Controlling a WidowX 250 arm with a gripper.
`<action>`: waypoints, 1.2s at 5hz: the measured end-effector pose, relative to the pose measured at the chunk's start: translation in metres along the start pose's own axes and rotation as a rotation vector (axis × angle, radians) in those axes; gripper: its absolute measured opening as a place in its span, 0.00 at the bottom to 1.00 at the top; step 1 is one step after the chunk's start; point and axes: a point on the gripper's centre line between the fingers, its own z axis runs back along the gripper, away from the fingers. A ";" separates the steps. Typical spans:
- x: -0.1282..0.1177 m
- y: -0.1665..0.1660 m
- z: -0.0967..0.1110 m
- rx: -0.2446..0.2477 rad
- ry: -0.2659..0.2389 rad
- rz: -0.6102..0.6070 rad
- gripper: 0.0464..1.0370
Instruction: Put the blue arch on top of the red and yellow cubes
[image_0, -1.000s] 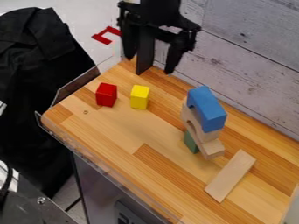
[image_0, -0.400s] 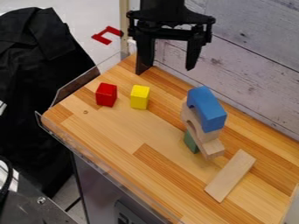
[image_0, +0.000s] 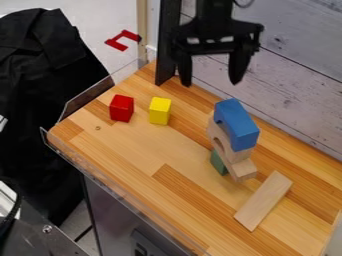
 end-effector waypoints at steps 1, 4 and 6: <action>-0.003 -0.006 0.000 -0.007 -0.016 0.052 0.96; -0.003 -0.015 -0.018 0.092 0.047 0.062 0.96; -0.009 -0.023 -0.020 0.077 0.068 0.081 0.96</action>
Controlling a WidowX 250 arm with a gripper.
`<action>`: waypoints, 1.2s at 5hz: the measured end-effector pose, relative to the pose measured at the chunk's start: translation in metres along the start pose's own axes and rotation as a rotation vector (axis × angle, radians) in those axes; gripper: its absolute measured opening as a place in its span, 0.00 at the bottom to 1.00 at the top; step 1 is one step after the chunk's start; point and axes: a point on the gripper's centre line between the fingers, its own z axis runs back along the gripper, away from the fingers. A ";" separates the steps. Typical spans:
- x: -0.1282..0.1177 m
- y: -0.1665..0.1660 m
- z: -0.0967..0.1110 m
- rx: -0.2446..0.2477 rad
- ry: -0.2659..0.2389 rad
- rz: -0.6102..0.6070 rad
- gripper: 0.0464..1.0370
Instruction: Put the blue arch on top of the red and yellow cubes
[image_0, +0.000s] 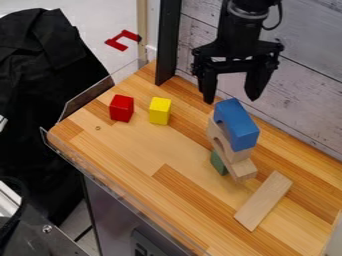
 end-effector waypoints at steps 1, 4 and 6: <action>-0.008 -0.004 0.000 -0.014 0.024 0.007 0.96; -0.014 -0.001 -0.022 0.049 0.061 -0.004 0.96; -0.015 0.004 -0.032 0.063 0.078 -0.004 0.63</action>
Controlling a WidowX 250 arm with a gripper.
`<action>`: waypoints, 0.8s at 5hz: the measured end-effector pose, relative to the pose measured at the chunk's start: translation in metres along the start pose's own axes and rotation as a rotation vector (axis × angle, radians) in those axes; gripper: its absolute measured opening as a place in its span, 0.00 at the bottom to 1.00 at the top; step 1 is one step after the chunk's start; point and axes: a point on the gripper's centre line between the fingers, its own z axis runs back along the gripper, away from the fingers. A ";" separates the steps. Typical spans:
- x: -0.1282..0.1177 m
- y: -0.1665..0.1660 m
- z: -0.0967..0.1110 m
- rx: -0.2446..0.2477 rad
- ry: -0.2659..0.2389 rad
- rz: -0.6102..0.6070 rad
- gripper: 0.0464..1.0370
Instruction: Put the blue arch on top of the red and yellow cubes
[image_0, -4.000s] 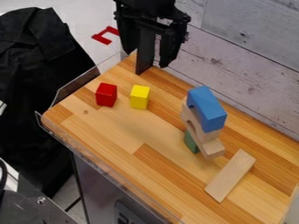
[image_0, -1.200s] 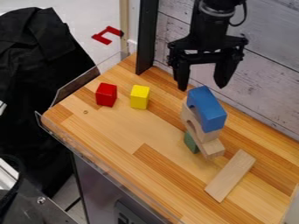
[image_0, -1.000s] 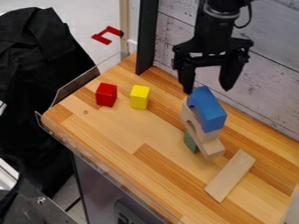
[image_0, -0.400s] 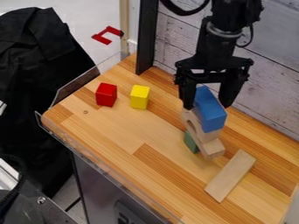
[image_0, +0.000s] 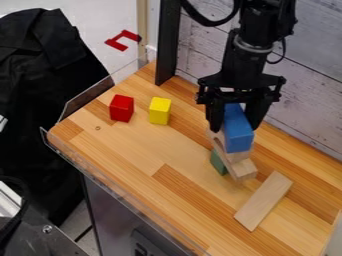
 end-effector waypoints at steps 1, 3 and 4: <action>0.001 0.000 -0.002 -0.044 0.041 -0.004 0.53; 0.012 0.016 0.010 -0.144 0.043 -0.029 0.53; 0.031 0.031 0.030 -0.176 -0.018 -0.031 0.53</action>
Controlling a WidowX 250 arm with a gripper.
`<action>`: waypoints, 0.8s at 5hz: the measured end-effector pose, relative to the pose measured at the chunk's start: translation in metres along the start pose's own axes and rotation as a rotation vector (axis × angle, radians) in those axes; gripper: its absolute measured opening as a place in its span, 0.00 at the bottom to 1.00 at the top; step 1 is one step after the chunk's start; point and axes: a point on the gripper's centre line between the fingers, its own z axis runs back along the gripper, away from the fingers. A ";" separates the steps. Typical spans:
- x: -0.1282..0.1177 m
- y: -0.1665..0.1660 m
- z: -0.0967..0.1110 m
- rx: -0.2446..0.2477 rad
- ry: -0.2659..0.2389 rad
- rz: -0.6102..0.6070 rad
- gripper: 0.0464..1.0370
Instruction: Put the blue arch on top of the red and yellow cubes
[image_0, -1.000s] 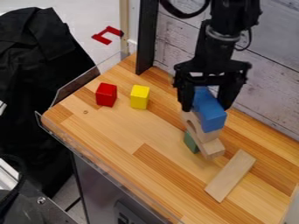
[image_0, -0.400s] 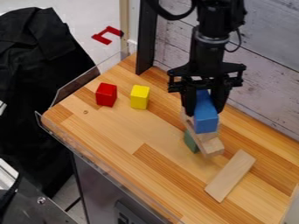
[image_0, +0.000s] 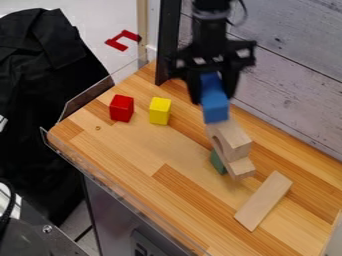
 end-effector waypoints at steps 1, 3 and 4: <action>0.014 0.019 0.011 0.035 -0.033 0.009 0.53; 0.039 0.041 0.010 0.182 -0.124 0.260 0.53; 0.053 0.050 0.004 0.156 -0.148 0.435 0.53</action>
